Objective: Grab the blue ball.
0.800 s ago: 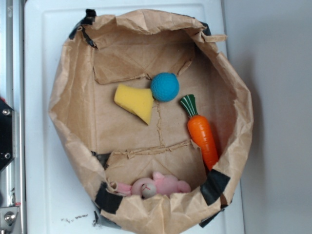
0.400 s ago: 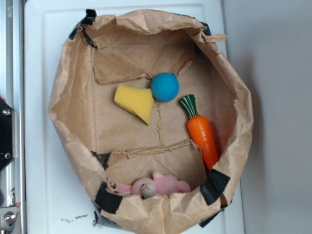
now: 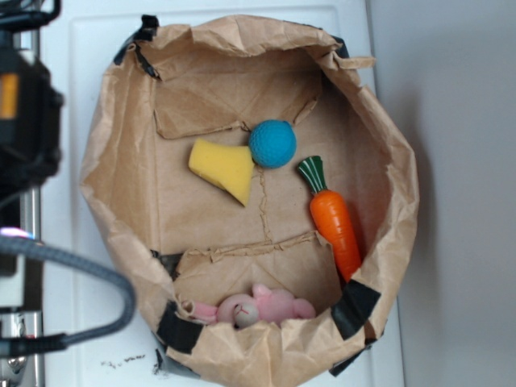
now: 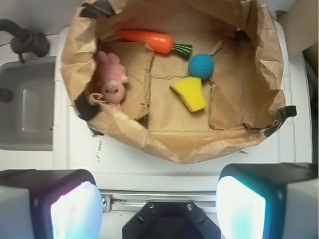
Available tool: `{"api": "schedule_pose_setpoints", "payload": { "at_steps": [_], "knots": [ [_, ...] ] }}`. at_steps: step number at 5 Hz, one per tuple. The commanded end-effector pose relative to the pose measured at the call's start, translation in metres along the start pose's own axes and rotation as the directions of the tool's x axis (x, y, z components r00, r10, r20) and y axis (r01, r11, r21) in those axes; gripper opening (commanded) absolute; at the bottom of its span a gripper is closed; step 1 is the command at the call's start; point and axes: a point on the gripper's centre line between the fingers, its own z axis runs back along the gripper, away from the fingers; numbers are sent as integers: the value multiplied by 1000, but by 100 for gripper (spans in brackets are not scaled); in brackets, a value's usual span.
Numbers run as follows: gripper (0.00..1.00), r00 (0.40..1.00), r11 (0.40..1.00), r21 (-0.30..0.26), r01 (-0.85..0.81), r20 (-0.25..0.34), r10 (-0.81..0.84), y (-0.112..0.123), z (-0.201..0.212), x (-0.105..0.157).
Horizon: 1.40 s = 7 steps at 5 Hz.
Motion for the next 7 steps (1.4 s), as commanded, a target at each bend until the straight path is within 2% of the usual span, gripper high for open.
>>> {"api": "schedule_pose_setpoints", "payload": {
  "at_steps": [1, 2, 3, 4, 5, 7],
  "knots": [
    [100, 1000, 1000, -1, -3, 31, 3, 1, 8, 5],
    [100, 999, 993, -116, -20, 32, 24, 22, -24, 51],
    [100, 998, 986, -166, -4, 64, 15, 33, -41, 87],
    [100, 997, 979, -202, 31, 73, -17, 43, -42, 79],
    [100, 996, 973, -220, 73, 74, -58, 45, -38, 61],
    [100, 994, 991, -124, 59, 99, -46, 47, -63, 59]
  ]
}}
